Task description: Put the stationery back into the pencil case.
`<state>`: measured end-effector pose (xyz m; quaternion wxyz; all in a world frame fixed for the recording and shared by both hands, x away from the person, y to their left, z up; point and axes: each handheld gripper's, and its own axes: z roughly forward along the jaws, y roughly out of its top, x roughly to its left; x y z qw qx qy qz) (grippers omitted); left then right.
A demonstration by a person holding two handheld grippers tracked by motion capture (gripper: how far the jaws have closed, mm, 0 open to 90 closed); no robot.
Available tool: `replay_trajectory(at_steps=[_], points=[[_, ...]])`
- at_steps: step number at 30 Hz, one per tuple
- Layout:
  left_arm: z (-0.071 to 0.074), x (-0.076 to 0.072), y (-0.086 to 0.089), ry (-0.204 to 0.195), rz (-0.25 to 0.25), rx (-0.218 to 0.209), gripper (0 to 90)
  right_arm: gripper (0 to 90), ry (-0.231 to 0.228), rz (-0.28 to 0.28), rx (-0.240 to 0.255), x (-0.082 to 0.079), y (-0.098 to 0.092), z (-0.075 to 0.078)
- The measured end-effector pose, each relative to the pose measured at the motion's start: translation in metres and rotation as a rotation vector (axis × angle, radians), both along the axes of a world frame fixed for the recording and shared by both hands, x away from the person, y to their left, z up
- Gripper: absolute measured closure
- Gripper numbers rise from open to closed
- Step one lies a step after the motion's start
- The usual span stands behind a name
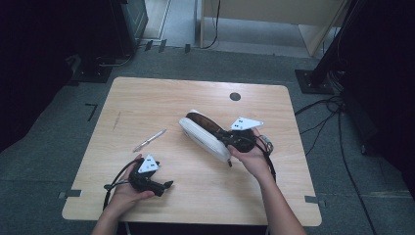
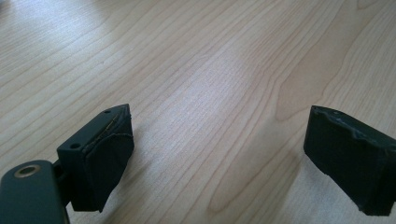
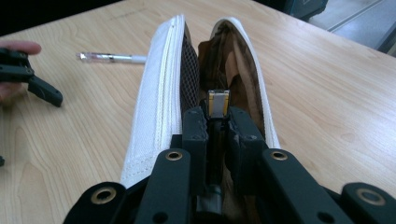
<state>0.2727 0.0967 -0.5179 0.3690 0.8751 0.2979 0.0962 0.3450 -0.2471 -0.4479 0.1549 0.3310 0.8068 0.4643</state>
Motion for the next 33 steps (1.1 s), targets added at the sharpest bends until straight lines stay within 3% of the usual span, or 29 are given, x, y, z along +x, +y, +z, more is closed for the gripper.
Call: replay_trajectory(at_steps=[7,9,18,25,33], points=[[0.0,0.0,0.0,-0.002,0.0,0.001,8.8,79.0,0.002,0.001,-0.024,0.001,0.001,0.002],[0.0,0.0,0.0,-0.004,-0.001,0.003,8.8,79.0,-0.004,0.001,0.006,0.0,0.0,0.004],[0.0,0.0,-0.001,-0.006,0.0,0.003,8.8,79.0,-0.078,-0.012,-0.011,0.008,0.013,0.003],[0.0,0.0,-0.001,-0.007,-0.001,0.003,8.8,78.9,-0.051,-0.002,-0.002,0.016,0.024,-0.005],[-0.001,0.0,-0.001,-0.009,0.0,0.003,8.8,78.7,-0.033,0.0,-0.042,0.013,0.019,-0.003]])
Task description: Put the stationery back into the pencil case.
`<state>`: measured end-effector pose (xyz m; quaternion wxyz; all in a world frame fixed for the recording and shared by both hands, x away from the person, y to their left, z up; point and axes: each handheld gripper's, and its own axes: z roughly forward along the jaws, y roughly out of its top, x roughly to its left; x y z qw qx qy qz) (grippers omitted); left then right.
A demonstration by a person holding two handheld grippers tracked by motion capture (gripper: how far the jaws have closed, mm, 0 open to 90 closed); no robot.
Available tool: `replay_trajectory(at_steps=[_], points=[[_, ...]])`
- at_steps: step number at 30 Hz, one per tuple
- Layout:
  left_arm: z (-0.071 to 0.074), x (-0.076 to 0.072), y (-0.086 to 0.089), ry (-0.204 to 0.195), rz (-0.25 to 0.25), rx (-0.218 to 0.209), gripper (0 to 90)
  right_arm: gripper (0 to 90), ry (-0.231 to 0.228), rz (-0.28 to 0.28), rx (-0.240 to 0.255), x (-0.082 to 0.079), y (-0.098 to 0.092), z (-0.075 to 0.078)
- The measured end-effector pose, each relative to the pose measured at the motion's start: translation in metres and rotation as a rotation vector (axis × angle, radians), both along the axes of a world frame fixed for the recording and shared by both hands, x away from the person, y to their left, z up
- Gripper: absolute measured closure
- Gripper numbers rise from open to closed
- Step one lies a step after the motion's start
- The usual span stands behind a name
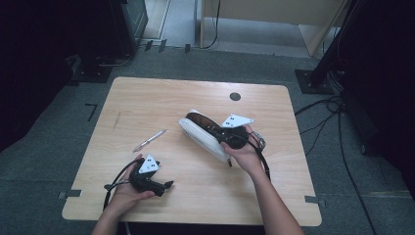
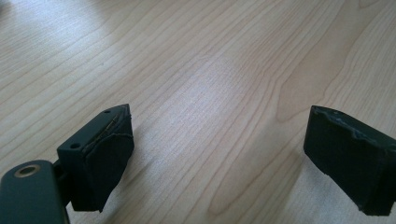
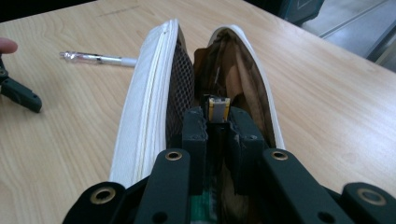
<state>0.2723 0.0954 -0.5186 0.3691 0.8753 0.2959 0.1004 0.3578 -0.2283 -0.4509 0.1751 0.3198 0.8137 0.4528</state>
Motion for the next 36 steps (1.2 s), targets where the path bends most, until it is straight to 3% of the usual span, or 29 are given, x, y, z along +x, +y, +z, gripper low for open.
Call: replay_trajectory(at_steps=[5,22,36], points=[[0.0,0.0,0.0,-0.003,0.001,0.002,8.8,78.3,0.042,0.001,-0.018,-0.003,-0.005,0.001],[0.0,0.0,-0.001,-0.007,0.001,0.001,8.8,78.0,0.084,-0.003,-0.074,-0.016,-0.015,-0.004],[0.0,0.0,-0.001,-0.007,0.001,0.002,8.8,77.3,0.178,-0.035,-0.121,-0.016,-0.013,-0.013]])
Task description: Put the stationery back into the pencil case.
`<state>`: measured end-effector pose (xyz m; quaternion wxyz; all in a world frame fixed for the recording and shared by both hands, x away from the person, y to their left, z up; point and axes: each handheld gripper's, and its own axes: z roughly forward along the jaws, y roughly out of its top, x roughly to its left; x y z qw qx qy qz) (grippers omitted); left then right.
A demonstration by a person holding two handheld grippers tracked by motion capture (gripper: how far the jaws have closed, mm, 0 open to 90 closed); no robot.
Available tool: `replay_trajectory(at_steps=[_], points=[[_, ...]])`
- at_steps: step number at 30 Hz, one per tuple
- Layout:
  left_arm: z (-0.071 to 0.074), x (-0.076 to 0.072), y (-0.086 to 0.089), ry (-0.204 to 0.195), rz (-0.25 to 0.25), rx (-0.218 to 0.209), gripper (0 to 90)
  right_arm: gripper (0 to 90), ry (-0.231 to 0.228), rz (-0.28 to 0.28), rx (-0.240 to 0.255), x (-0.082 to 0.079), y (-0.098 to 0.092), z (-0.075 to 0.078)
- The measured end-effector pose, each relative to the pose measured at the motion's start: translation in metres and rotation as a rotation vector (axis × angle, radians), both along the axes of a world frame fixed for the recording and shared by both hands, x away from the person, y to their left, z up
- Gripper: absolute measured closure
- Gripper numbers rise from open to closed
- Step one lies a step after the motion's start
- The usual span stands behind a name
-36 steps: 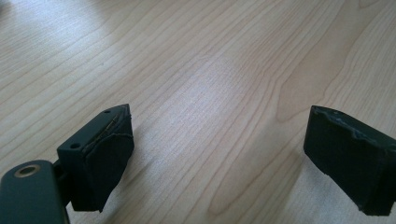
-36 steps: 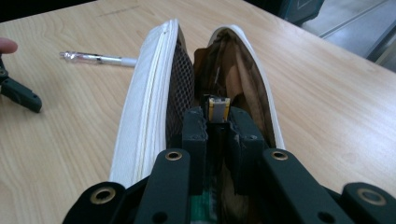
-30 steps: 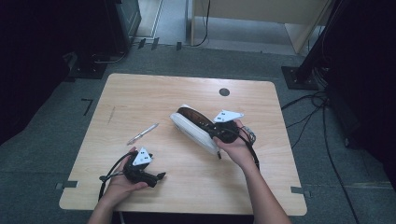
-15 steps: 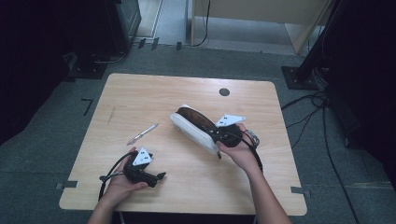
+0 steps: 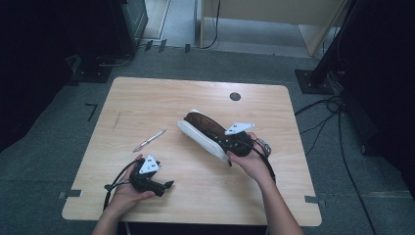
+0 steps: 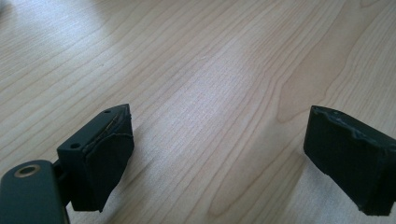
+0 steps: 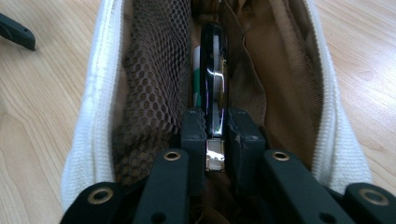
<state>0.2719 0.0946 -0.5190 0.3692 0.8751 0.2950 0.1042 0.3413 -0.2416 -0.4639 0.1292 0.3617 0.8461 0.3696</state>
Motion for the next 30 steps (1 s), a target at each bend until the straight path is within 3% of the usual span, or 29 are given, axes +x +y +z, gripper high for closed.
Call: replay_trajectory(at_steps=[12,25,30], points=[[0.0,0.0,0.0,-0.001,0.0,0.001,8.8,71.6,-0.03,-0.014,0.042,-0.003,-0.007,0.008],[0.001,-0.001,0.001,-0.011,0.012,0.004,11.3,74.3,-0.131,-0.036,0.121,-0.014,-0.02,0.037],[0.006,0.001,0.008,-0.021,0.044,-0.047,14.2,73.3,-0.156,-0.045,0.134,-0.02,-0.028,0.045]])
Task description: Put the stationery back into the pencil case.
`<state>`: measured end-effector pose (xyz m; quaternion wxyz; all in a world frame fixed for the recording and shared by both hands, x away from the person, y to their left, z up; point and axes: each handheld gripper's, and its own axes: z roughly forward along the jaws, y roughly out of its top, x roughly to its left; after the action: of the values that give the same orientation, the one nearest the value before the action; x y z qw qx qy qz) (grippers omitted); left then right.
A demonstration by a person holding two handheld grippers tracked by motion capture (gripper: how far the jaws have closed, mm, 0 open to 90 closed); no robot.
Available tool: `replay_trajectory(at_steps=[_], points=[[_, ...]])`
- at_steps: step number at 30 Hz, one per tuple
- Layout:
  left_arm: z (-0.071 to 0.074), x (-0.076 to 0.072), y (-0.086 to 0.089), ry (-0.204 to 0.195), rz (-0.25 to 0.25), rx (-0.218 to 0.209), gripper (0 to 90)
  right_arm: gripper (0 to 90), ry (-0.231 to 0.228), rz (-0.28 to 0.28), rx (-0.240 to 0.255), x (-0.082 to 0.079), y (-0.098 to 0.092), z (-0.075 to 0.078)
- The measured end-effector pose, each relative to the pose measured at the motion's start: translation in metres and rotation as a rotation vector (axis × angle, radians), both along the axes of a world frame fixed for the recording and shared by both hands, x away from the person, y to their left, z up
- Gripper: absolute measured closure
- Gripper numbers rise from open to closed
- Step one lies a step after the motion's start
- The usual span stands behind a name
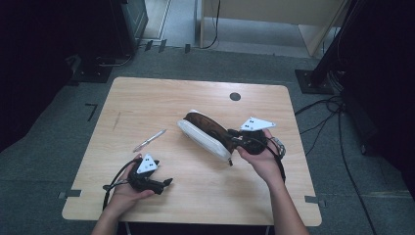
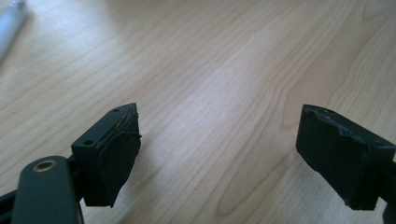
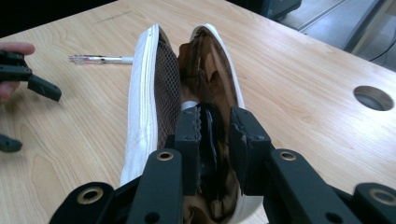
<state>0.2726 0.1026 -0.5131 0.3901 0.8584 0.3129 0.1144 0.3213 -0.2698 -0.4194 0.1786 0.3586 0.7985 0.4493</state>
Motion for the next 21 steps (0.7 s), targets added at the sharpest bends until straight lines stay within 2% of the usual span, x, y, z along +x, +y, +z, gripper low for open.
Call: replay_trajectory(at_steps=[3,6,9,11,12,14,17,21], points=[[0.003,0.001,0.005,-0.006,0.022,-0.018,14.2,72.2,-0.001,-0.008,0.016,-0.006,-0.006,0.002],[0.006,0.002,0.008,-0.043,0.058,0.012,14.4,69.1,-0.014,-0.011,0.02,-0.012,-0.013,0.001],[0.011,0.006,0.017,-0.062,0.093,-0.02,16.0,64.9,-0.014,-0.011,0.028,-0.018,-0.02,-0.001],[0.014,0.009,0.023,-0.089,0.128,-0.049,25.1,63.4,-0.016,-0.011,0.028,-0.021,-0.025,-0.003],[0.016,0.011,0.026,-0.097,0.147,-0.053,25.4,62.5,-0.017,-0.014,0.031,-0.023,-0.027,-0.004],[0.017,0.016,0.03,-0.09,0.181,-0.057,26.0,61.8,-0.019,-0.023,0.038,-0.027,-0.033,-0.006],[0.016,0.022,0.035,-0.095,0.246,-0.025,27.4,61.8,-0.021,-0.031,0.048,-0.033,-0.041,-0.011],[0.016,0.031,0.041,-0.11,0.302,0.031,31.7,61.9,-0.013,-0.037,0.057,-0.04,-0.052,-0.019]])
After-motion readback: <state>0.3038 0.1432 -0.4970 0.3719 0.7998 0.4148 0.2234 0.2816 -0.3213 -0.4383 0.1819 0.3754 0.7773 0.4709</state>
